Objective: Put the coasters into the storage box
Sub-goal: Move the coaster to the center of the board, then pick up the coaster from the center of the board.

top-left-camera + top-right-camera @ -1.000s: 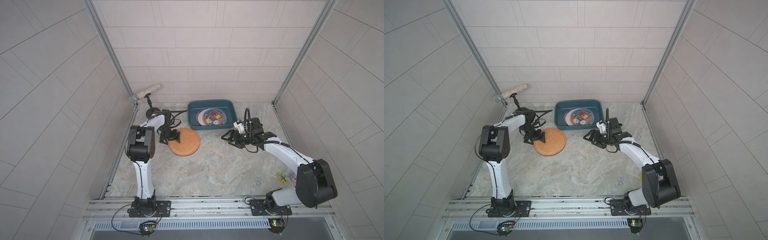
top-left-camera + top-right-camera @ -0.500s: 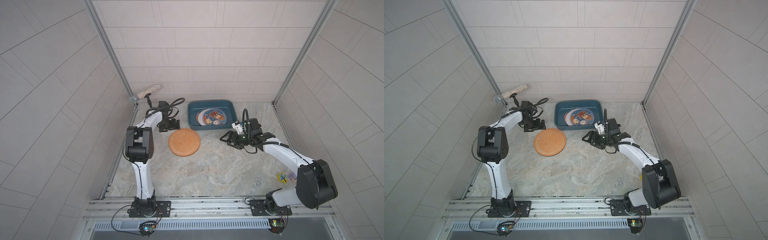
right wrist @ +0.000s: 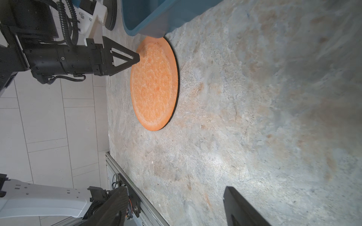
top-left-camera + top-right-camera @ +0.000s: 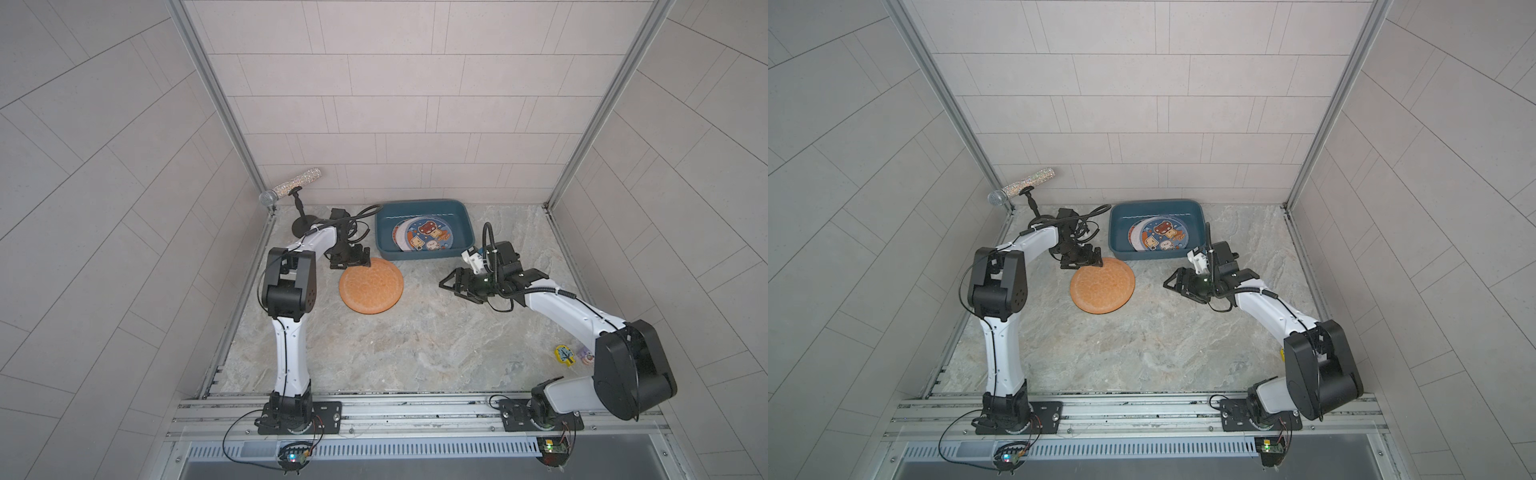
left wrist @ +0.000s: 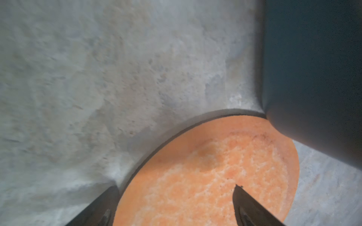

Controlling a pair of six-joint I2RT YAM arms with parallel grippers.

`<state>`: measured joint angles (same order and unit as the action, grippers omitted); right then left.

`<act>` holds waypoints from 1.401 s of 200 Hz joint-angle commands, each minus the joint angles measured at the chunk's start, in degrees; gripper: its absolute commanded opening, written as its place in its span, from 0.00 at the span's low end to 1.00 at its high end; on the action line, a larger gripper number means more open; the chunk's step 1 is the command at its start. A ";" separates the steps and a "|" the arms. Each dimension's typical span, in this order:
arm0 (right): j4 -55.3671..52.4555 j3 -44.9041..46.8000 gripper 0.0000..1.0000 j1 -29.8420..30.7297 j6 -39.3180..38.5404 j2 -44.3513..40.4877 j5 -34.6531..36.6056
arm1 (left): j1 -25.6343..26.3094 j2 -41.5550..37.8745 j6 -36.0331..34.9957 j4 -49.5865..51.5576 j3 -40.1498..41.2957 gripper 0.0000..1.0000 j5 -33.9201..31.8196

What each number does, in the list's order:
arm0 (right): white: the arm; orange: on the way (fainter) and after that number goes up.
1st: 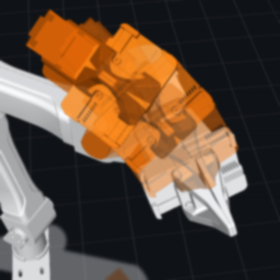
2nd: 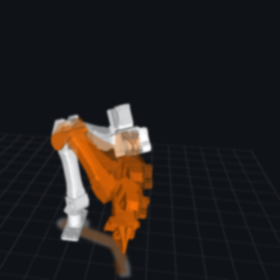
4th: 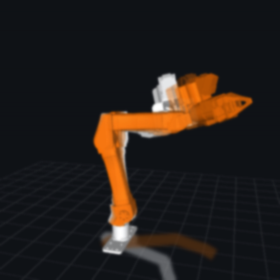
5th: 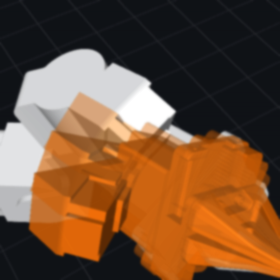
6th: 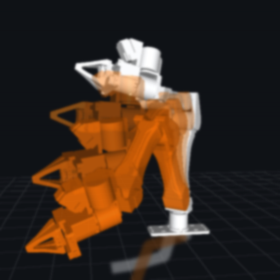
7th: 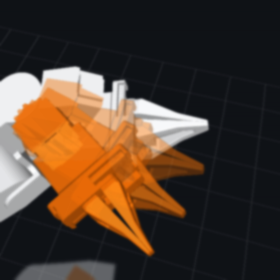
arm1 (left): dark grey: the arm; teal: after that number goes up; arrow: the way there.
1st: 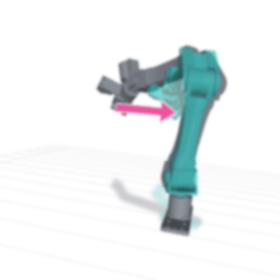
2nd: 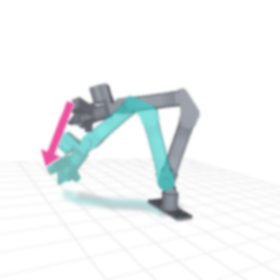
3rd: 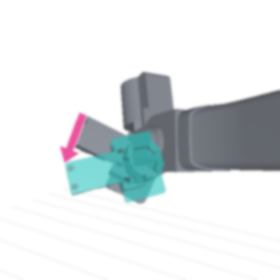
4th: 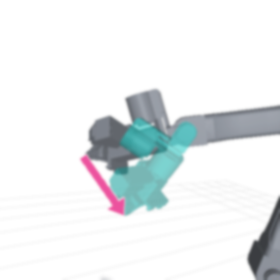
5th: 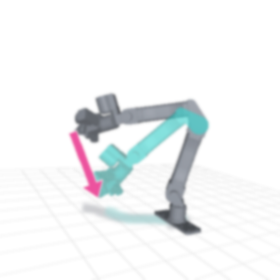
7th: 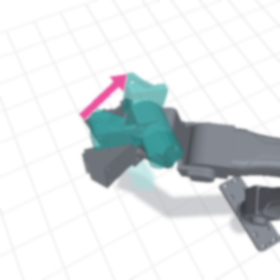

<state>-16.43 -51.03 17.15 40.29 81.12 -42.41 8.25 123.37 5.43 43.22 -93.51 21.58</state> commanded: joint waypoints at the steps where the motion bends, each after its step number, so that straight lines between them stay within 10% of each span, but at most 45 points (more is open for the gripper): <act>1: -1.24 -2.16 0.80 1.25 -3.23 2.50 2.41 | 1.99 -1.17 -0.77 4.50 6.16 0.94 2.25; 111: -5.43 -8.36 0.79 11.72 -8.09 15.13 15.85 | 11.35 -15.52 13.23 -7.87 27.42 0.94 2.46; 280: -6.16 -16.63 0.73 17.83 -8.68 30.69 18.28 | 16.87 -11.91 15.88 -12.77 25.92 0.92 3.58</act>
<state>-23.73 -68.73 32.75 30.39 107.83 -20.73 22.68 107.26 20.18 33.67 -68.86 22.00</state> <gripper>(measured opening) 0.731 0.920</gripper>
